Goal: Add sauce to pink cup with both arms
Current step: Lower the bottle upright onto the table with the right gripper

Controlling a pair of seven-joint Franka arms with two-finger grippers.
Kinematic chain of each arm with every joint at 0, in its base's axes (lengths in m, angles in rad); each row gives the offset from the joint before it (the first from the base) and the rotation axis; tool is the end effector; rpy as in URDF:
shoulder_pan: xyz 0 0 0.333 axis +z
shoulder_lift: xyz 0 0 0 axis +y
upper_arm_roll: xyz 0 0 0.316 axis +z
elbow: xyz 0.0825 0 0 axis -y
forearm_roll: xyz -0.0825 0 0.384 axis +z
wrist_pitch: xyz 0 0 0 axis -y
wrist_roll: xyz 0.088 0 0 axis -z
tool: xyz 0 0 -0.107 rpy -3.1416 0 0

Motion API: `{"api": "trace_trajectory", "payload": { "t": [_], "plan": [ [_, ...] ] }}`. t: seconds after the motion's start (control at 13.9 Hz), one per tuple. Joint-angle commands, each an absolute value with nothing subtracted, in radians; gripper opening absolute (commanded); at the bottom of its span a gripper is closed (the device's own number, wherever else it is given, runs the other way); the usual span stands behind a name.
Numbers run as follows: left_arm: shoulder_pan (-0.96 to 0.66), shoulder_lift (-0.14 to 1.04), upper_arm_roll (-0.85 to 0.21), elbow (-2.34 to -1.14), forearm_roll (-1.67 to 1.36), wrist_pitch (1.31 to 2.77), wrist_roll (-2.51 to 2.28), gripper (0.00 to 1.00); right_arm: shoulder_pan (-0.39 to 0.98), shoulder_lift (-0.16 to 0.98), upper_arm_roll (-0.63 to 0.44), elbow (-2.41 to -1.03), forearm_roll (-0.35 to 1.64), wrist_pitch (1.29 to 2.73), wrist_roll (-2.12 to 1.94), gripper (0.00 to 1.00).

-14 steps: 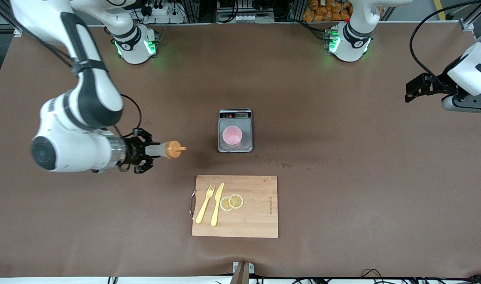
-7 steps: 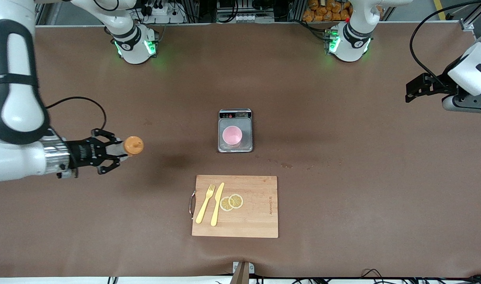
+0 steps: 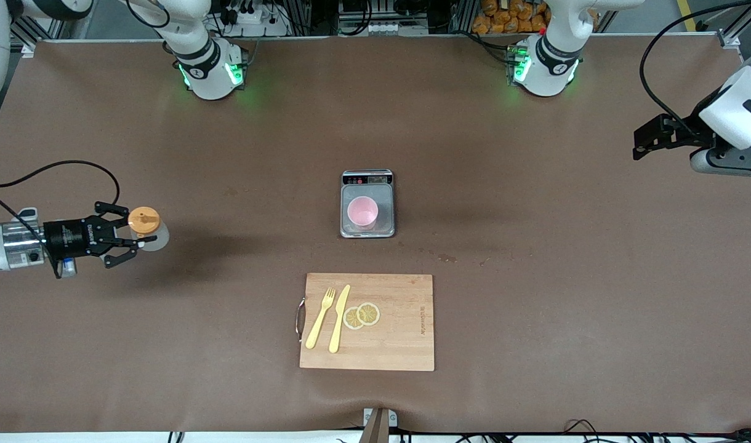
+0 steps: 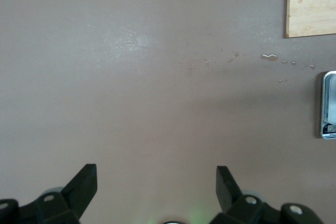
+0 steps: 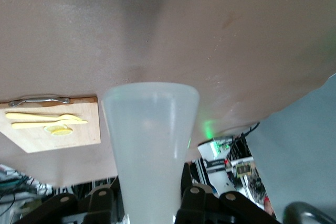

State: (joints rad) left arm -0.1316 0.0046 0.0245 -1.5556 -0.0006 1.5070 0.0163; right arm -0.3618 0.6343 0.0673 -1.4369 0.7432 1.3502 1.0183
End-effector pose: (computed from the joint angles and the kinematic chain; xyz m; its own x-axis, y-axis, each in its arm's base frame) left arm 0.5461 -0.0588 0.6237 0.9910 -0.1230 -0.0532 -0.1231 -0.9924 0.0014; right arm 0.6367 -0.1139 0.3210 -0.0291 -0.5319 -0.8463 -0.9519 -0.2435 0.1858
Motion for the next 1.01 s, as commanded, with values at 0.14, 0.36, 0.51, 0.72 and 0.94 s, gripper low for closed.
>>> {"api": "trace_trajectory", "payload": {
  "t": [0.14,0.36,0.51,0.72,0.94],
  "plan": [
    [-0.130,0.003,0.025,-1.555,-0.006,1.506,0.015,1.00,-0.507,0.777,0.087,-1.425,0.842,1.279,0.810,0.00],
    [-0.132,0.005,0.025,-1.555,-0.006,1.506,0.015,1.00,-0.572,0.874,0.087,-1.425,0.854,1.247,0.686,0.00],
    [-0.132,0.005,0.025,-1.555,-0.006,1.506,0.015,1.00,-0.595,0.920,0.087,-1.425,0.856,1.247,0.628,0.00],
    [-0.130,0.005,0.025,-1.554,-0.008,1.506,0.015,1.00,-0.607,0.965,0.086,-1.427,0.857,1.247,0.609,0.00],
    [-0.130,0.006,0.025,-1.554,-0.009,1.509,0.015,1.00,-0.618,1.003,0.086,-1.427,0.856,1.255,0.577,0.00]
  ]
}}
